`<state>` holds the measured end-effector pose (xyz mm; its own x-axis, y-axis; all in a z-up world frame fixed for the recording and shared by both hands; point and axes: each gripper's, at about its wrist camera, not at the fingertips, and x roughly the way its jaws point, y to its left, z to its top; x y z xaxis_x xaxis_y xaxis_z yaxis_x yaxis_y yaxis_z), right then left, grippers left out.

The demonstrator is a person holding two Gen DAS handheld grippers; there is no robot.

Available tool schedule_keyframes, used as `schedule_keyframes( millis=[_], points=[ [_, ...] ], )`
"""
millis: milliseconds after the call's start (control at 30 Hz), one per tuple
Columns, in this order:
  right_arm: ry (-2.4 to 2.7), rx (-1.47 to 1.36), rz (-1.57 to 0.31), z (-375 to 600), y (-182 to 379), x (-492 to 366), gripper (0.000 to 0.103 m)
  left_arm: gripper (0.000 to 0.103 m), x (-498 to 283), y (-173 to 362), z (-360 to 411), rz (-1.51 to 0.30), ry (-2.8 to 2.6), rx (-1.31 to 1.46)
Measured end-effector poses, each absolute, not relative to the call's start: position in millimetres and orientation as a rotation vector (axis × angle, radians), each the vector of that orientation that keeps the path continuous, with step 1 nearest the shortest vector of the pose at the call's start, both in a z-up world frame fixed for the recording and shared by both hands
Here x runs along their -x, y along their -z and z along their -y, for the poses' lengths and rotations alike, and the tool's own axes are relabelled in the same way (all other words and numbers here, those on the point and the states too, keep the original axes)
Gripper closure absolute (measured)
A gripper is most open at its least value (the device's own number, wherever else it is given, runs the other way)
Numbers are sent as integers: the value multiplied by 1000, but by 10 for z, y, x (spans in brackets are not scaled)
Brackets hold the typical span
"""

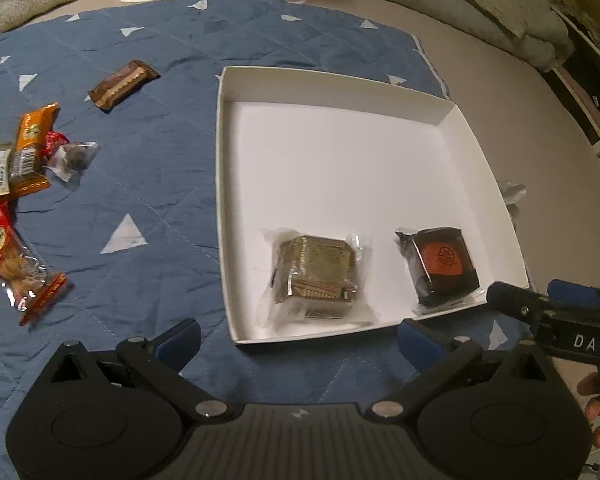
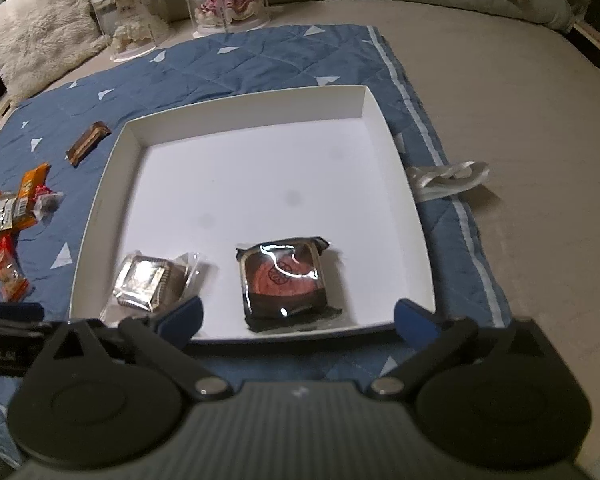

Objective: Organize snacks
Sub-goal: 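Lower both cakes into the white box and open both tools, then move both tools back over the remaining snack pile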

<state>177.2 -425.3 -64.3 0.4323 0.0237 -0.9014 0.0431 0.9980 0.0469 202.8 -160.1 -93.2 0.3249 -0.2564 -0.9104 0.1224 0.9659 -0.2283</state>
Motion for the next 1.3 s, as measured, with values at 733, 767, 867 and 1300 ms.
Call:
schedule_keyframes(
  millis=[733,767,867,1300],
  points=[
    [-58,-66,-1070,3628,409,-1855,0,0,-2026,491,427,-1117,126,110],
    [-65,-62,-1071,3564,416,-1878,0,0,-2022,475,358,-1113,120,110],
    [-84,-55,-1076,3395,452,-1944,0,0,-2001,441,138,-1100,90,115],
    [-235,-2,-1066,2564,542,-2116,0,0,-1962,564,-679,-1083,-31,136]
  ],
)
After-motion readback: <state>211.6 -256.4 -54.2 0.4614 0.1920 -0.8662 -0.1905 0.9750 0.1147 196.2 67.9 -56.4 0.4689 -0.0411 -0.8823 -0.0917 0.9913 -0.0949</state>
